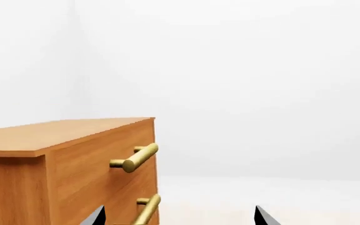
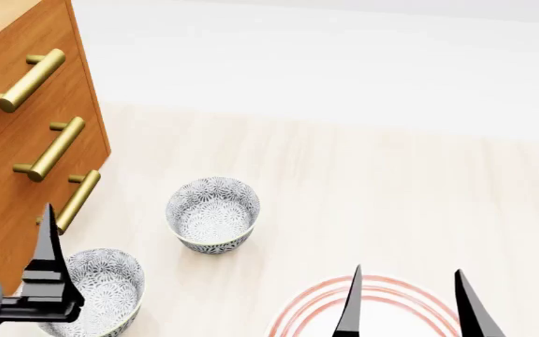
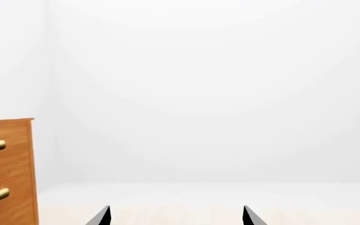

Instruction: Open the top drawer of the cabinet.

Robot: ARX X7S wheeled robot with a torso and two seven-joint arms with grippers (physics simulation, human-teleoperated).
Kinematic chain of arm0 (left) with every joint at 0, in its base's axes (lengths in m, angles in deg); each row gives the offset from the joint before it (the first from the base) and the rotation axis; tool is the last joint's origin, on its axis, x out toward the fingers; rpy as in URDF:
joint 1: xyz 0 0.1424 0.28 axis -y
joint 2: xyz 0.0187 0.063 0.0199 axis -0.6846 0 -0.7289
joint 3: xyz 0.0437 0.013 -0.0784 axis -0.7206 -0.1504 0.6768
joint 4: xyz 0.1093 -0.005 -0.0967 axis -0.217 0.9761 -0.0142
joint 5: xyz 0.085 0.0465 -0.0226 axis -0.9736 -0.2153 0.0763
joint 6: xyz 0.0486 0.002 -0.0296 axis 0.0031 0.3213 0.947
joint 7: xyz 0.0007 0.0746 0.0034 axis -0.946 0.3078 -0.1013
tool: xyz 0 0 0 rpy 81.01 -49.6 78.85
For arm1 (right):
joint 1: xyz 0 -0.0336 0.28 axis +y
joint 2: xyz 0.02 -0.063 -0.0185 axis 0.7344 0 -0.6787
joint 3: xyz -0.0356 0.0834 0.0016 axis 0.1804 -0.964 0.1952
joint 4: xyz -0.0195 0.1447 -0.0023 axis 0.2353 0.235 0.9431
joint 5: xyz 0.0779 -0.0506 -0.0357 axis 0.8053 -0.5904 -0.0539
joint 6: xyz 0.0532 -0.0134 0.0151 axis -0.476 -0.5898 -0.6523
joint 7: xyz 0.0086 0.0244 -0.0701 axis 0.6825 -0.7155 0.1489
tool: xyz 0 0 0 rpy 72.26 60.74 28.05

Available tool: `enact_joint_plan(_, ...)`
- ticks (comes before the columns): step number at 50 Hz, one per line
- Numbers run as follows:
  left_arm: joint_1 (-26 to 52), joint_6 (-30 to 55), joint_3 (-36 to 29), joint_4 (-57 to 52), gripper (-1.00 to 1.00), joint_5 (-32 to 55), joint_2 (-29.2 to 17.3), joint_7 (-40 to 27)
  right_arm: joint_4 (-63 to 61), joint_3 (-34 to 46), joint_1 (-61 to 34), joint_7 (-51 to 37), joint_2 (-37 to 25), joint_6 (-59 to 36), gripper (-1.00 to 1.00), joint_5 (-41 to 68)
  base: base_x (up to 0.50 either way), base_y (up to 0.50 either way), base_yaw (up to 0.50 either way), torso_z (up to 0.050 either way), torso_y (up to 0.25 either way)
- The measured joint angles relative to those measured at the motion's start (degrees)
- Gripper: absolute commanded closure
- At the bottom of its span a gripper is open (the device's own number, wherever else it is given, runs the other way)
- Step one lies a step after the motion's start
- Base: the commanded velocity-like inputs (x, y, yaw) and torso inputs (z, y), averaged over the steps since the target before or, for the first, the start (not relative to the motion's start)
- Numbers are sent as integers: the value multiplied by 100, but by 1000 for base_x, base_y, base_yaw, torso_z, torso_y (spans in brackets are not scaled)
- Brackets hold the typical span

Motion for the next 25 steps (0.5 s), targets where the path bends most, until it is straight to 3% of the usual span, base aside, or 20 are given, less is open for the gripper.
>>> enact_joint_plan(15, 1286, 1188, -1091, 50, -100, -1451, -721, -118, -27, 20, 25, -10, -65, -19, -100, 46, 0, 0, 0, 0, 0)
enact_joint_plan(25, 1980, 2025, -2420, 57, -100, -3059, -1424, 54, -19, 81, 27, -18, -89, -29, -100, 18, 0, 0, 0, 0, 0)
